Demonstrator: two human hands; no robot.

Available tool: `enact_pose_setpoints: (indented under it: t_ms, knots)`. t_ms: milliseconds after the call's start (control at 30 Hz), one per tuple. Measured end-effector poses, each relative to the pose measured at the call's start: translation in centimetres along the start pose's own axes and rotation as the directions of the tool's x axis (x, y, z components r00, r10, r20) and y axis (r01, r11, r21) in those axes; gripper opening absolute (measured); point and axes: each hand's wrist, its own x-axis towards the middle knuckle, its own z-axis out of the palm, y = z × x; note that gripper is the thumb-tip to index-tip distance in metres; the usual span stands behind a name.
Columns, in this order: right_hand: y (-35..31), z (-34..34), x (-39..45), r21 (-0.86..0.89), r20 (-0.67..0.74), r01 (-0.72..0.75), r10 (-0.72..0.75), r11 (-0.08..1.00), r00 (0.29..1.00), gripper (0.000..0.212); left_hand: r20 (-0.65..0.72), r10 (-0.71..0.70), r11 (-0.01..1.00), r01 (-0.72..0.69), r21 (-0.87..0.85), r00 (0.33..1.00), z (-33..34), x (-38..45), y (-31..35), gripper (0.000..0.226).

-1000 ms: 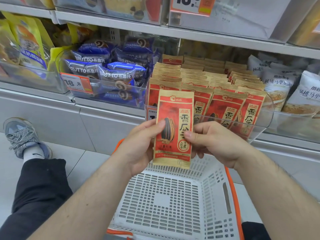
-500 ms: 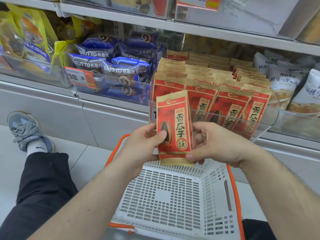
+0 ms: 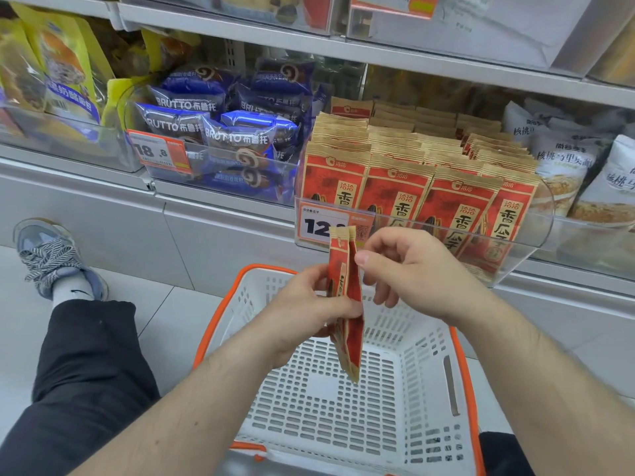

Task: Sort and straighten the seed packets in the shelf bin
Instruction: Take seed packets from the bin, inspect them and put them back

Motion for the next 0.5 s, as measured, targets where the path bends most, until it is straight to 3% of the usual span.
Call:
enact_pose_setpoints:
  t_ms: [233,333,500]
  knots:
    - [0.7,1.4,0.3,-0.030,-0.002,-0.017,0.017,0.999,1.000,0.029,-0.052,0.045,0.993,-0.050,-0.110,0.998,0.8,0.2,-0.1,0.042]
    - [0.8,1.6,0.4,0.128,0.037,-0.037,0.032,0.991,0.999,0.029,-0.148,0.061,0.972,-0.093,-0.217,0.987,0.6,0.7,-0.1,0.067]
    - [0.7,1.6,0.4,0.321,0.101,-0.064,0.033,0.945,0.994,0.028,-0.016,0.009,0.927,-0.014,-0.374,1.000,0.0,0.4,0.2,0.087]
